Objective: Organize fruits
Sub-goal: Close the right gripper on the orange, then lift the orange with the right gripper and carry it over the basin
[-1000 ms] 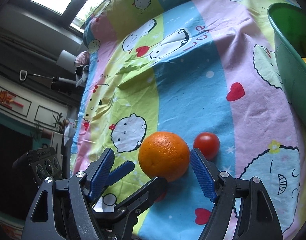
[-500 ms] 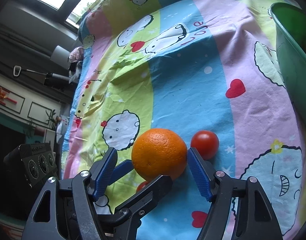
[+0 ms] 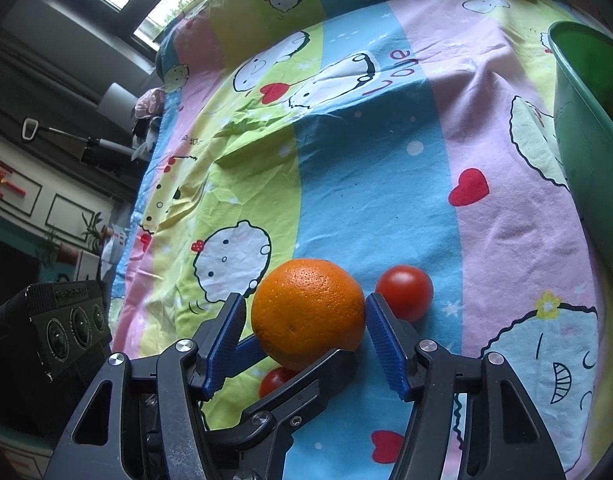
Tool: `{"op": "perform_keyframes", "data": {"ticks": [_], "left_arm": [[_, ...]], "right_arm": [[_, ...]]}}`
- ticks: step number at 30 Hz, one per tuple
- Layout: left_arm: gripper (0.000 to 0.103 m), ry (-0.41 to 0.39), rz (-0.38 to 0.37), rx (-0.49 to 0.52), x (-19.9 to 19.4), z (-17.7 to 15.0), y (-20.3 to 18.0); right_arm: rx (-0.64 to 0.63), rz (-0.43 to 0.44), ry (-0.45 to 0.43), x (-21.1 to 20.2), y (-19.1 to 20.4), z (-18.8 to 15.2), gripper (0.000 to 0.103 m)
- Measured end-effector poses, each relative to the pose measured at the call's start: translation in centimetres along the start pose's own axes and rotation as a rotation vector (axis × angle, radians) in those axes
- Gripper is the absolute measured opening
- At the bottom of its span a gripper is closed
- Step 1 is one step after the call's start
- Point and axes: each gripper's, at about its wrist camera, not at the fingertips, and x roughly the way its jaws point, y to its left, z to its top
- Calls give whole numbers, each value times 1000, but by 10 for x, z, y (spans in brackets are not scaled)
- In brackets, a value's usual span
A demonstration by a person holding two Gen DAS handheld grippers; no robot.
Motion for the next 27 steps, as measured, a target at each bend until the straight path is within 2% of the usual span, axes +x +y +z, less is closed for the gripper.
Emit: {"op": "perform_keyframes", "data": {"ticks": [11,19,27], "left_arm": [[61,-38,55,27,-6,1,-8],[61,-108,72,91,-17,10,-32],[61,-175,74,201,-25,29,-70]], "right_arm": [[-39,-18,-13,0,7,-2,62],[-61,2,-108,-26,12,2,62],[-52,33,-239,-66,7,12,62]]}}
